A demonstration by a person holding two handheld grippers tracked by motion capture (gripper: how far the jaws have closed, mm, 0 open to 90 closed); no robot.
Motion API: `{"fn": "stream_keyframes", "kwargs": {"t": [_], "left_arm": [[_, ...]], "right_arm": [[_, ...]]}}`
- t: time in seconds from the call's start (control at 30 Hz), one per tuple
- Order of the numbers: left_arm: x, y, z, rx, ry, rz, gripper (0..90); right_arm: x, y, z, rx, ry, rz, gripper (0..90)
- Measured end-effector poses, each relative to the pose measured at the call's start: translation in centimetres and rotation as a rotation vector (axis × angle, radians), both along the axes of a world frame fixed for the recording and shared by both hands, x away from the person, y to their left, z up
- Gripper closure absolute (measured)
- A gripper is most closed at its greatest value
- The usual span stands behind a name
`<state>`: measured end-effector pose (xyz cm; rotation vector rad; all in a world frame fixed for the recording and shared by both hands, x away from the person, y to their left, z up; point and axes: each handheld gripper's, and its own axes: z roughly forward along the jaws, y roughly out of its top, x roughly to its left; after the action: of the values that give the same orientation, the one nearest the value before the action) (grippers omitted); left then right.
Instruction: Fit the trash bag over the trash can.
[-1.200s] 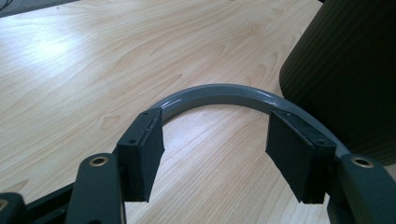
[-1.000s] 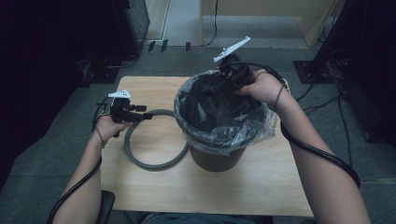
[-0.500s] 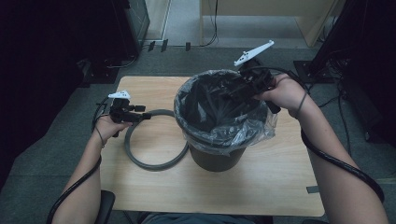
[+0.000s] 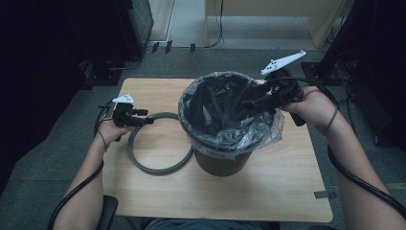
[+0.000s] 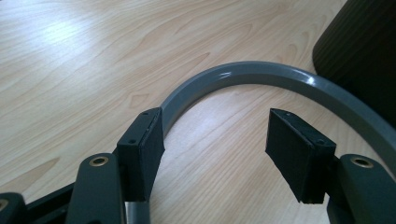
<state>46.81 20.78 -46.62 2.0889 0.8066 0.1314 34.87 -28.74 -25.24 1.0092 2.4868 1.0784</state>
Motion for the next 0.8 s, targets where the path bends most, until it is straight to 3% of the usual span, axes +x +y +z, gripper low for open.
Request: {"fn": "stream_keyframes", "kwargs": {"t": [0.17, 0.5, 0.8], "left_arm": [[0.0, 0.2, -0.5, 0.009, -0.021, 0.0, 36.1], [0.2, 0.9, -1.4, 0.018, -0.027, 0.023, 36.1], [0.5, 1.1, -2.1, 0.043, -0.032, 0.029, 36.1]], "right_arm": [[-1.3, -1.5, 0.0, 0.035, -0.021, -0.019, 25.3], [-3.0, -3.1, 0.1, 0.021, -0.028, -0.037, 25.2], [-4.1, -4.7, -0.8, 0.025, -0.02, -0.065, 24.7]]}}
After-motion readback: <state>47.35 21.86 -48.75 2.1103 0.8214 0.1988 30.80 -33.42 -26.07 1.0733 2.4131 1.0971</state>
